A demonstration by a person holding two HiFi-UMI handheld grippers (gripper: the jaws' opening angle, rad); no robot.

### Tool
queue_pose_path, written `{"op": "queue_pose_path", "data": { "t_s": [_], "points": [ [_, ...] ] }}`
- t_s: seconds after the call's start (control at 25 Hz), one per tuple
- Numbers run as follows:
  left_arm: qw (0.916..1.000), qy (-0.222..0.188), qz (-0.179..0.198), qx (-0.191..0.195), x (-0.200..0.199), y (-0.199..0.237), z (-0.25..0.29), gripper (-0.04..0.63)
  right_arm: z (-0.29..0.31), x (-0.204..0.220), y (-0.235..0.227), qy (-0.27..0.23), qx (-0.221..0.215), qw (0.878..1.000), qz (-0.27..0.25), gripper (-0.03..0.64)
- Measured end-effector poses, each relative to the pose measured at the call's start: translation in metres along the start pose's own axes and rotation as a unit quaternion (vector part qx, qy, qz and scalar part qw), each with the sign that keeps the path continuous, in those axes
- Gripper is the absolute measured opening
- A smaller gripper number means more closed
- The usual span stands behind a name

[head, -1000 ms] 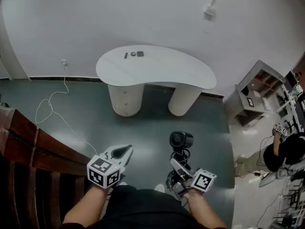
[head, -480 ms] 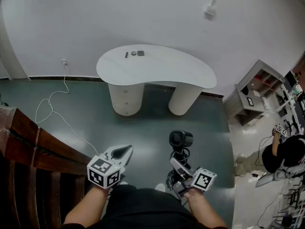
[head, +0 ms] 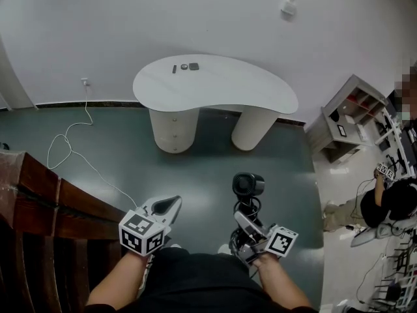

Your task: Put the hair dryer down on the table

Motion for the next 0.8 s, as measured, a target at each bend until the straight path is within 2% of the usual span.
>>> {"op": "queue_pose_path", "data": {
  "t_s": [0.48, 0.8],
  "points": [
    [0.9991, 0.032, 0.0, 0.028, 0.026, 0.041, -0.019, 0.017, 0.027, 0.039, 0.01, -0.015, 0.044, 0.999, 0.027, 0.198],
    [0.9994, 0.021, 0.0, 0.028, 0.016, 0.056, -0.005, 0.017, 0.044, 0.021, 0.0, -0.019, 0.046, 0.999, 0.021, 0.199]
  ]
}}
Point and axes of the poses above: the fingertips, and each gripper's own axes: z forward along the fingers, y to its left, x out of its underside, the point moved 5 cm from there along -z, backward along the fingers, and after that the axes turned 6 degrees about y, right-handed, at the moved point
